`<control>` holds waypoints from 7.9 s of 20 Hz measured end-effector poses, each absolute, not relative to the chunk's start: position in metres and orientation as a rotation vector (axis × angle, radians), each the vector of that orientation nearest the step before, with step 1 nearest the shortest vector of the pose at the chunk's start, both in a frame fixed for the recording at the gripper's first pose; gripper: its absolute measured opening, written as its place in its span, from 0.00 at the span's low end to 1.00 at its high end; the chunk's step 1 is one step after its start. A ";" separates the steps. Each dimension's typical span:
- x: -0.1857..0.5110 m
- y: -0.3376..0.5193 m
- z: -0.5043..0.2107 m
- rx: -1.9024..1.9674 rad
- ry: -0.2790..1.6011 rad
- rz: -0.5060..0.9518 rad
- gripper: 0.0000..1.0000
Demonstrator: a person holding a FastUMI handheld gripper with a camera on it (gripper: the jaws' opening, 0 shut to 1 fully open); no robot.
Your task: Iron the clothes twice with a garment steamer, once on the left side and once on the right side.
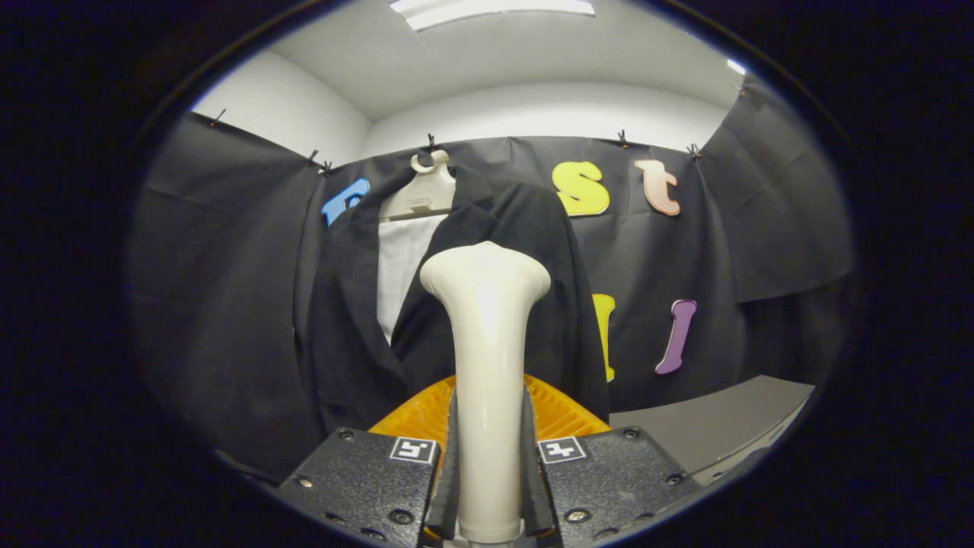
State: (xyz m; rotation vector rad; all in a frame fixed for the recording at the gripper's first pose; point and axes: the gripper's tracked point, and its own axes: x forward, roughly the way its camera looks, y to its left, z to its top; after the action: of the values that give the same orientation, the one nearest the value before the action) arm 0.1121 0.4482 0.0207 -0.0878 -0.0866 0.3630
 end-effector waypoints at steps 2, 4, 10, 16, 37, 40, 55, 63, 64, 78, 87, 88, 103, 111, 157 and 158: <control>0.109 0.445 0.006 -0.100 -0.060 0.363 0.35; 0.107 0.439 -0.006 -0.109 -0.042 0.354 0.35; 0.095 0.427 -0.045 -0.134 0.017 0.350 0.36; 0.088 0.415 -0.087 -0.177 0.088 0.353 0.36; 0.056 0.387 -0.279 -0.276 0.483 0.263 0.36; 0.052 0.389 -0.294 -0.297 0.535 0.269 0.36; 0.042 0.540 0.020 -0.133 -0.251 0.533 0.35; 0.054 0.619 0.112 -0.107 -0.465 0.576 0.36; 0.058 0.625 0.117 -0.104 -0.468 0.572 0.36; 0.099 0.657 0.080 -0.201 -0.391 0.554 0.35; 0.099 0.631 0.029 -0.214 -0.294 0.537 0.35; 0.098 0.630 0.024 -0.215 -0.285 0.539 0.35; 0.090 0.601 -0.044 -0.224 -0.148 0.511 0.36; 0.093 0.582 -0.092 -0.257 -0.054 0.489 0.36; 0.001 0.283 -0.121 -0.291 0.225 0.122 0.36; 0.001 0.267 -0.109 -0.285 0.213 0.082 0.35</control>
State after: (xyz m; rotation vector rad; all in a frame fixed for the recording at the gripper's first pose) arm 0.0009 0.2668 -0.1085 -0.2848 0.2134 0.0821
